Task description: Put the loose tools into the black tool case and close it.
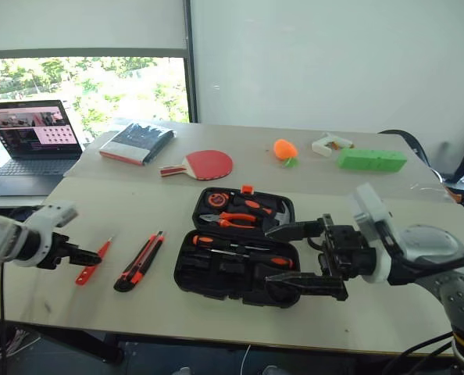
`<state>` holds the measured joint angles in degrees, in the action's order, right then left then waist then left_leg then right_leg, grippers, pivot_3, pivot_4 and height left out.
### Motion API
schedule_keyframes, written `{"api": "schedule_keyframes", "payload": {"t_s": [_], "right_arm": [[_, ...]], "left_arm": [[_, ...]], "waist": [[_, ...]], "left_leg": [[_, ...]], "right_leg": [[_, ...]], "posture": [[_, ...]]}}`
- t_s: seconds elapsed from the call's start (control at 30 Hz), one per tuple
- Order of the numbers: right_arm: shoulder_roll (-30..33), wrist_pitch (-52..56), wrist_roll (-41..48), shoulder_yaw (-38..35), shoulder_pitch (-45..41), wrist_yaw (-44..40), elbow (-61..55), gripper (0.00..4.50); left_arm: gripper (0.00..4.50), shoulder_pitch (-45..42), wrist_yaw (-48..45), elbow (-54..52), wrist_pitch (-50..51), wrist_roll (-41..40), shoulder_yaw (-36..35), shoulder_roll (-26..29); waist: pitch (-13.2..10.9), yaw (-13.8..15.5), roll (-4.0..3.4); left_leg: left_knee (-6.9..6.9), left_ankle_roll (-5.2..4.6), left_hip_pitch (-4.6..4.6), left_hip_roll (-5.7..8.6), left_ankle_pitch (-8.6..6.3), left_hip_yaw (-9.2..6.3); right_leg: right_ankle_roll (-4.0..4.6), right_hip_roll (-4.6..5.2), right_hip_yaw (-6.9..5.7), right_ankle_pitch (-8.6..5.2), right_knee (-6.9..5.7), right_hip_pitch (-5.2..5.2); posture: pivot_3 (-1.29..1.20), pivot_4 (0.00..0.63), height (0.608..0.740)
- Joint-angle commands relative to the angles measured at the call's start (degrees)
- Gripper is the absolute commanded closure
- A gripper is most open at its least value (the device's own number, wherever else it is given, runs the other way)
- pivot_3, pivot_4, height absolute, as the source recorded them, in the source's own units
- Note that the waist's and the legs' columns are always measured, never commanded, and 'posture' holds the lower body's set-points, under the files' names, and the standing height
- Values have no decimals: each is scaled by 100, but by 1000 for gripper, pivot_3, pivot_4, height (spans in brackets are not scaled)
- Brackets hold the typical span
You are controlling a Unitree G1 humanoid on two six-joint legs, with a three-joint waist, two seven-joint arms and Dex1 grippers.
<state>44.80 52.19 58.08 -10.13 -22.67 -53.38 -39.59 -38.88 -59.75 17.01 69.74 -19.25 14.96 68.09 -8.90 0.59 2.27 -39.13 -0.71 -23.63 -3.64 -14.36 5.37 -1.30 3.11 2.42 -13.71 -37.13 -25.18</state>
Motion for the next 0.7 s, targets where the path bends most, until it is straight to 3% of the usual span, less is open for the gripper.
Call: {"api": "schedule_keyframes", "payload": {"t_s": [0.03,0.23,0.33,0.63,0.7], "right_arm": [[-44,-187,272,-118,78,275,-302,56],[-113,-266,469,-102,235,665,-491,56],[-57,-311,541,-157,322,772,-538,0],[111,-420,676,-280,484,952,-596,0],[143,-449,702,-280,503,981,-593,0]], "left_arm": [[0,-515,-424,548,-235,475,587,-93],[0,-1201,-989,1379,-462,991,1257,-511],[716,-1369,-1239,1680,-599,1247,1490,-694],[3905,-1592,-1582,2244,-930,1786,1555,-1011],[4093,-1637,-1624,2382,-1008,1903,1538,-1070]], "waist": [[2,0,5],[2,10,5],[6,28,4],[8,25,3],[10,27,0]], "left_leg": [[-1,0,0,-1,0,-1],[-7,-1,1,2,2,-9],[-10,-2,3,9,3,-17],[-17,-3,1,22,2,-23],[-17,-4,1,25,3,-26]], "right_leg": [[0,-1,0,0,0,0],[-1,-1,-1,0,-6,5],[-5,2,-3,-1,-6,13],[-18,15,-2,-1,-6,17],[-20,17,-2,-1,-6,19]], "posture": [[0,150,736],[0,150,736],[0,150,736],[0,150,736],[0,150,736]]}}
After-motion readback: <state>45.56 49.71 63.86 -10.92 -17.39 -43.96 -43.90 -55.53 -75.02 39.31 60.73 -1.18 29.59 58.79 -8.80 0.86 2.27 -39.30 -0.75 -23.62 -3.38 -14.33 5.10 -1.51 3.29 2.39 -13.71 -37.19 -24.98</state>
